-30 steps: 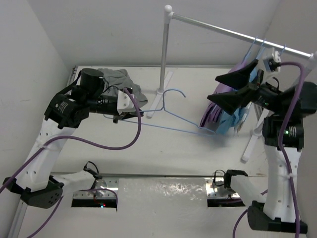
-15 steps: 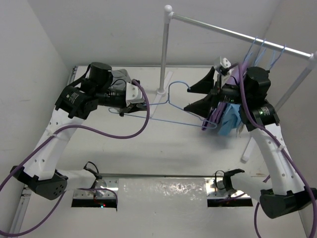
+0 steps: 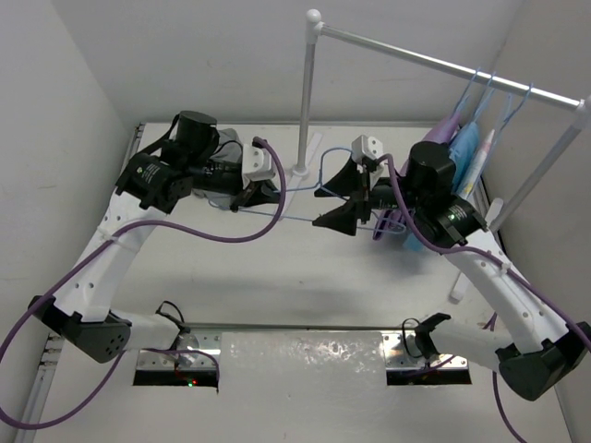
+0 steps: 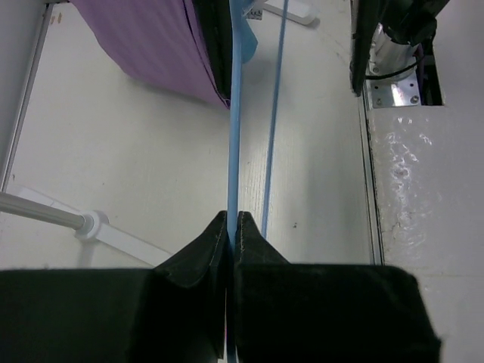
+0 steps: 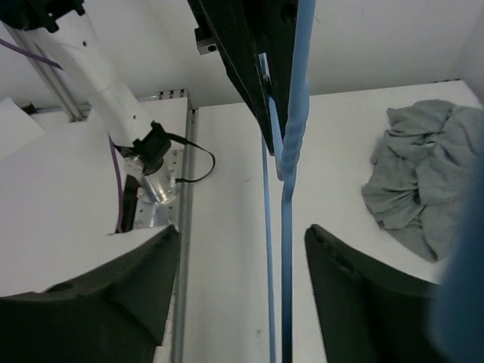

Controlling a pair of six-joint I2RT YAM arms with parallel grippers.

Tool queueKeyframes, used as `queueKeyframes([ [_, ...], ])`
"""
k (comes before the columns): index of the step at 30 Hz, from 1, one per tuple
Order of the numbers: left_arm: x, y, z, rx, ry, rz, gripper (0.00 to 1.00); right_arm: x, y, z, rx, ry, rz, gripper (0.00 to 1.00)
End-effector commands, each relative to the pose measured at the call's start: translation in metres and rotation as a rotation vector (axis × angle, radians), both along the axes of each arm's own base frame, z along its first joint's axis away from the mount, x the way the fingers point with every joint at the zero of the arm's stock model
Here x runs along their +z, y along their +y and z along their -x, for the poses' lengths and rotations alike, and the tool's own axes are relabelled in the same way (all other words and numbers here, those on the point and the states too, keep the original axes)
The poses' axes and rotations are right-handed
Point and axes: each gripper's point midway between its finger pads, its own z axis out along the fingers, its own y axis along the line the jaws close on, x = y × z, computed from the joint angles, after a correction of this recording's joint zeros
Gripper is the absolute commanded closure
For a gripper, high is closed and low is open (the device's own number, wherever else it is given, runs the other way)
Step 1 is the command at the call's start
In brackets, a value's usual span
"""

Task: Place the t-shirt on the hanger
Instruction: Move the T-shirt to the center of the board.

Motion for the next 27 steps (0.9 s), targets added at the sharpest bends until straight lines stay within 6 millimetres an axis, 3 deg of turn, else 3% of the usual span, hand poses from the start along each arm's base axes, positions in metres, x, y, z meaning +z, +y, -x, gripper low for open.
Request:
queueKeyframes([
  [1, 0.021, -0.008, 0.009, -0.050, -0.025, 0.081, 1.00, -0.001, 0.006, -0.008, -0.028, -0.082, -0.002, 0.40],
  [2, 0.021, -0.007, 0.011, -0.054, -0.023, 0.081, 1.00, -0.003, 0.005, -0.010, -0.038, -0.083, -0.001, 0.46],
  [3, 0.019, -0.007, 0.011, -0.058, -0.017, 0.078, 1.00, -0.004, 0.005, -0.010, -0.043, -0.084, -0.001, 0.58],
  [6, 0.011, -0.006, 0.012, -0.068, -0.013, 0.060, 1.00, -0.010, 0.006, -0.012, -0.046, -0.065, 0.006, 0.78],
  [12, -0.015, -0.002, 0.006, -0.060, -0.017, -0.001, 1.00, -0.026, 0.007, -0.024, -0.104, 0.021, 0.033, 1.00],
  [20, -0.032, 0.001, -0.004, -0.039, -0.033, -0.049, 0.96, -0.037, 0.006, -0.028, -0.157, 0.080, 0.025, 1.00],
  [22, -0.033, 0.001, -0.004, -0.039, -0.033, -0.050, 0.86, -0.037, 0.006, -0.028, -0.170, 0.089, 0.008, 1.00],
  [27, -0.041, -0.001, -0.007, -0.042, -0.020, -0.057, 0.56, -0.059, -0.002, -0.019, -0.208, 0.111, -0.014, 1.00],
])
